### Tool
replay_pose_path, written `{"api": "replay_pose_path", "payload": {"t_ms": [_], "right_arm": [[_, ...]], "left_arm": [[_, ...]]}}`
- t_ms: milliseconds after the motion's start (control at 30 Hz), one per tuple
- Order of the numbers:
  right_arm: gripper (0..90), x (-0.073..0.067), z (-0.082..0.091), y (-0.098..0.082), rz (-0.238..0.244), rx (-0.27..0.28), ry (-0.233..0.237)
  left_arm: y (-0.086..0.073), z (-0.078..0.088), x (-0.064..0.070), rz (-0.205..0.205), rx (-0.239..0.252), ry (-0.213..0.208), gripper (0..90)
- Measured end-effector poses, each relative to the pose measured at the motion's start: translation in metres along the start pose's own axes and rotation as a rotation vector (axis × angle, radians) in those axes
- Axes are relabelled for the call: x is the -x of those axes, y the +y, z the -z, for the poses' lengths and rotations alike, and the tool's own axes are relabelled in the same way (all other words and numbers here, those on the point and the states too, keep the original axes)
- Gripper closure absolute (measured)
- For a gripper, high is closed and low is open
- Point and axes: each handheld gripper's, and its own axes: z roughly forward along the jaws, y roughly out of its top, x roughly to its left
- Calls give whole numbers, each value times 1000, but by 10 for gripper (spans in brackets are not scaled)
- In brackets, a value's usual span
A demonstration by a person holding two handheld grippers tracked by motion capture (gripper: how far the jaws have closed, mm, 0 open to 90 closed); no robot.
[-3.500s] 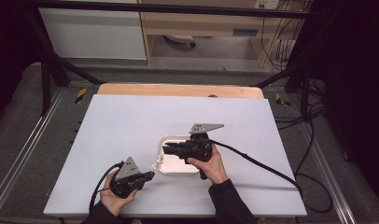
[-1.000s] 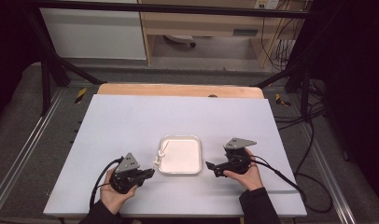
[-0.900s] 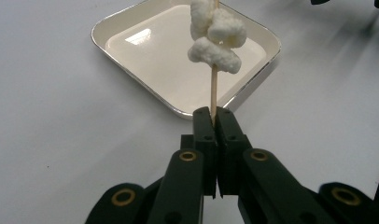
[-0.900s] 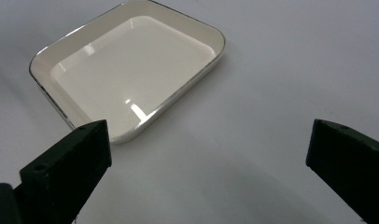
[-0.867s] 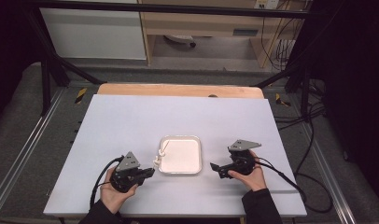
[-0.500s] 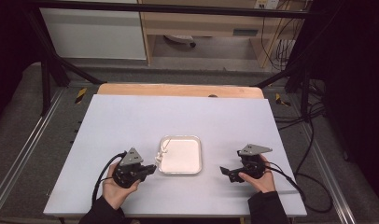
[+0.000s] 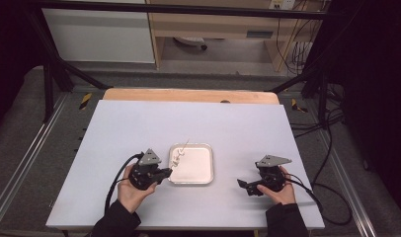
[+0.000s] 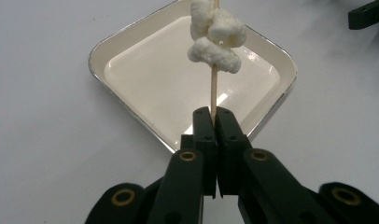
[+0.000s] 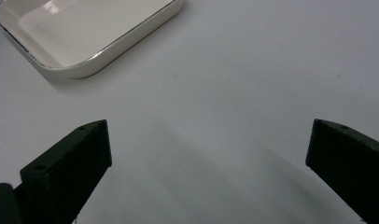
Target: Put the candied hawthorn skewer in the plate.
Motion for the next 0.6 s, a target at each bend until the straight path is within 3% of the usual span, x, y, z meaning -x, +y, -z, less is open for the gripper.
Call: {"api": "replay_pose_path", "payload": {"t_ms": [233,600], "right_arm": [[9,0,0,0,11,0,4],[11,0,1,-1,11,3,12]], "left_arm": [[11,-17,-2,10,-26,10,884],[16,-47,-1,3,-117,42,884]]}}
